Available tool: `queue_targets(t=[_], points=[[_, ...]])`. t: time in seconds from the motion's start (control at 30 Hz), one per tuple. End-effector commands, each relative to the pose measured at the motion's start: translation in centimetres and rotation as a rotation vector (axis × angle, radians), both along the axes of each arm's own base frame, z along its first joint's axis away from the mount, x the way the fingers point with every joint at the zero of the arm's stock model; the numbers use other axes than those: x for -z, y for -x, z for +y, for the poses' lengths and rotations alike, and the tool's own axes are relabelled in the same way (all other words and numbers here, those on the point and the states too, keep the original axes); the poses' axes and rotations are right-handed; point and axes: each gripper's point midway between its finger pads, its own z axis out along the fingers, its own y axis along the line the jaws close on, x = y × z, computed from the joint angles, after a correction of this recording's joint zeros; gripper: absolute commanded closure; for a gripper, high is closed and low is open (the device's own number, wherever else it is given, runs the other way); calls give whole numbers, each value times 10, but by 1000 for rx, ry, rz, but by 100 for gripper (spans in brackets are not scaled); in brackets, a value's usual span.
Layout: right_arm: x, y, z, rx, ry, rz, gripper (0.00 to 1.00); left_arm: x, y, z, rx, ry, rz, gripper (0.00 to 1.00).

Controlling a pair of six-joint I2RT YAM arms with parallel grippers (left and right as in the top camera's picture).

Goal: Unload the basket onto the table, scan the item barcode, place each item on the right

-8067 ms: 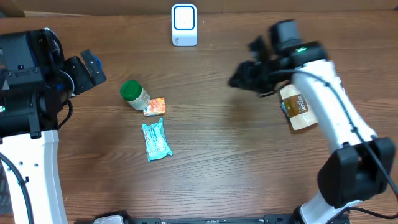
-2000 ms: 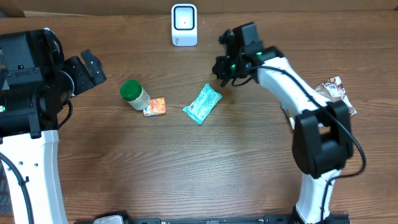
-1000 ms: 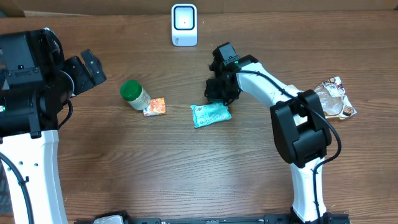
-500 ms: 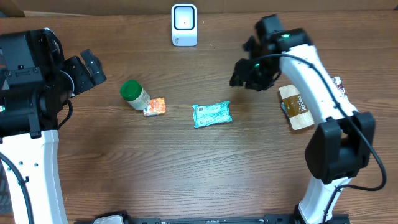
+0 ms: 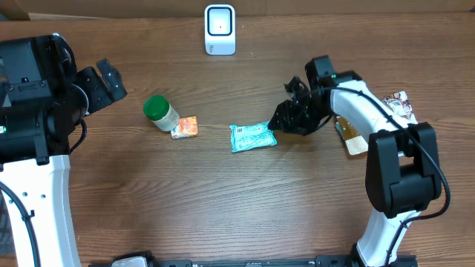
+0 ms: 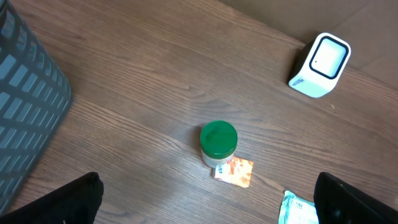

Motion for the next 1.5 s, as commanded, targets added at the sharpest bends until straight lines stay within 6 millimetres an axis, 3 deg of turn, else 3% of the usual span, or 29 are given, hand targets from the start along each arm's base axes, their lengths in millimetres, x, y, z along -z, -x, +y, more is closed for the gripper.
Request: queue_targets(t=[0.0,0.23,0.53,0.8,0.93,1.13,1.27,1.4,1.47], points=[[9,10,9,-13,-57,15,48,2,-1,3,-3,-10,7,0],[30,11,11,46,-82,0,54,2,-1,3,-2,-9,7,0],[53,18,32,36,-159,34,60,2,-1,3,-3,-10,7,0],[52,19,37,27,-184,39,78,2,-1,3,-3,-10,7,0],[50,19,40,20,-195,34,96,2,-1,3,-2,-10,7,0],[27,15,52,-8,-336,16,96,2,-1,3,-3,-10,7,0],[2,9,48,-1,-366,-26,96,2,-1,3,-2,-10,7,1],[-42,5,46,-12,-403,-114,96,2,-1,3,-2,-10,7,0],[-75,6,48,-33,-445,-181,96,2,-1,3,-3,-10,7,0]])
